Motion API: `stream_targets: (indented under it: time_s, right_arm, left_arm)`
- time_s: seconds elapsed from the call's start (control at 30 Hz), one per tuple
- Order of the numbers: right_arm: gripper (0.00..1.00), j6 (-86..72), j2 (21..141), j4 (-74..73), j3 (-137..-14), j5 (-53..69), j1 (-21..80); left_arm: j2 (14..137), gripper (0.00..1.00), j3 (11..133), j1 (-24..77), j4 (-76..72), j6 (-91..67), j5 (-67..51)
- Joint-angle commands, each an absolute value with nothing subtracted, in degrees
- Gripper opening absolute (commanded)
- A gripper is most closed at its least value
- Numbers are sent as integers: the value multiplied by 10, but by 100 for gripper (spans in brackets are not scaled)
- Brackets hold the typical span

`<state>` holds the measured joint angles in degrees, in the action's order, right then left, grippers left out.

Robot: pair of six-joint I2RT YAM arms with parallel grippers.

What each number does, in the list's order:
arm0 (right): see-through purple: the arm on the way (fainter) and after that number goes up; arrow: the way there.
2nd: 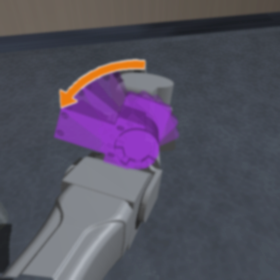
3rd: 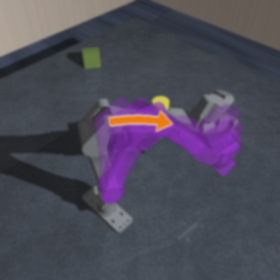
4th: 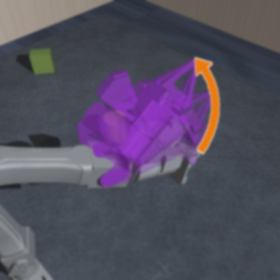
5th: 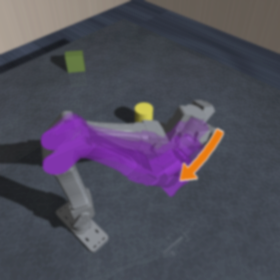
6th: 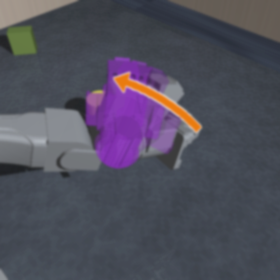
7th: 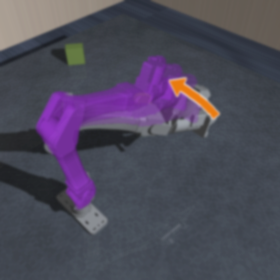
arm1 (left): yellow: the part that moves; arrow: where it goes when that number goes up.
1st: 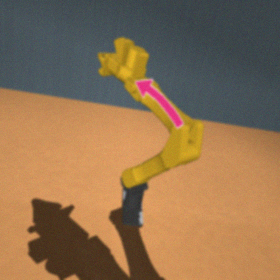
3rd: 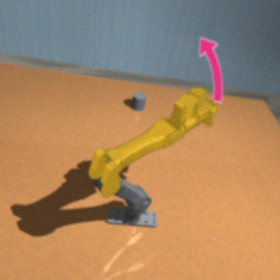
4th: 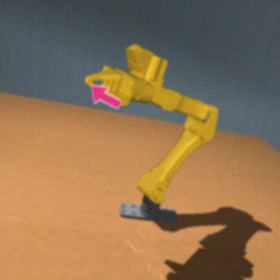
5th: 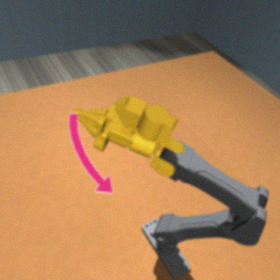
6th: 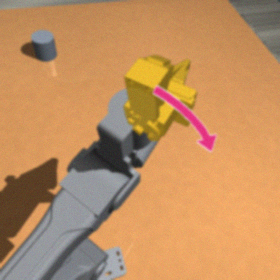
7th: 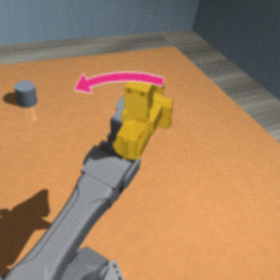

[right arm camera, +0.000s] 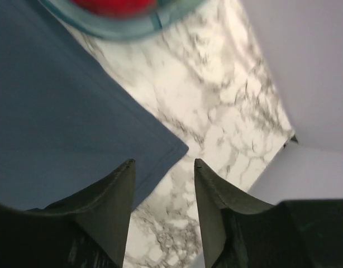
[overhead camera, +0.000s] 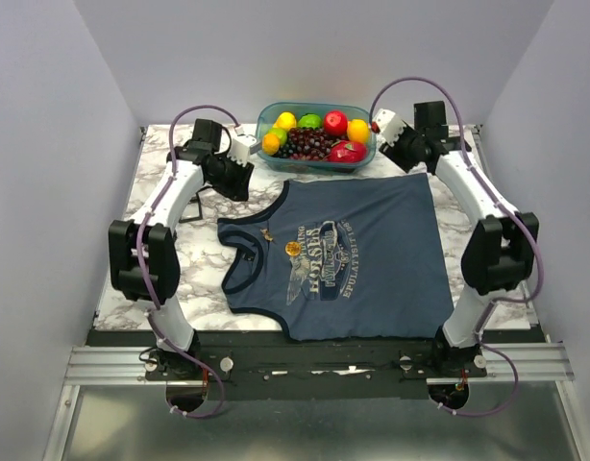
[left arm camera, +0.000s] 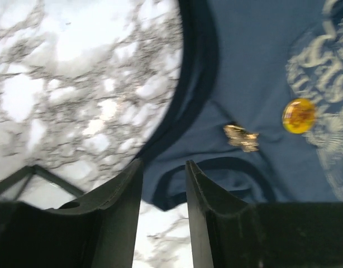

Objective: Remove the brooch from the garment
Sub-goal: Smooth out the flattened clothing at the center of the board, then pick up the brooch from the flattened clothing.

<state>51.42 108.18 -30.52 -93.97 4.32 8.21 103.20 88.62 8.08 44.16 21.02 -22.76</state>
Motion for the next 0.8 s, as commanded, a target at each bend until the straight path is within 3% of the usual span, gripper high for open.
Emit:
stream_targets:
  time_s: [0.0,0.33,0.57,0.77]
  right_arm:
    - [57,404,1014,-289,-902,188,112]
    - [59,444,928,-268,-773,250,198]
    - [59,418,940,-284,-776,245,212]
    - [59,397,949,-286,-782,247,219]
  left_arm:
    - [1013,45,837,106,400,93,-308]
    - [1051,45,820,120,392,36,-287]
    - [1056,55,794,120,399,36,-279]
    - [1084,54,796,120,395,10,-302]
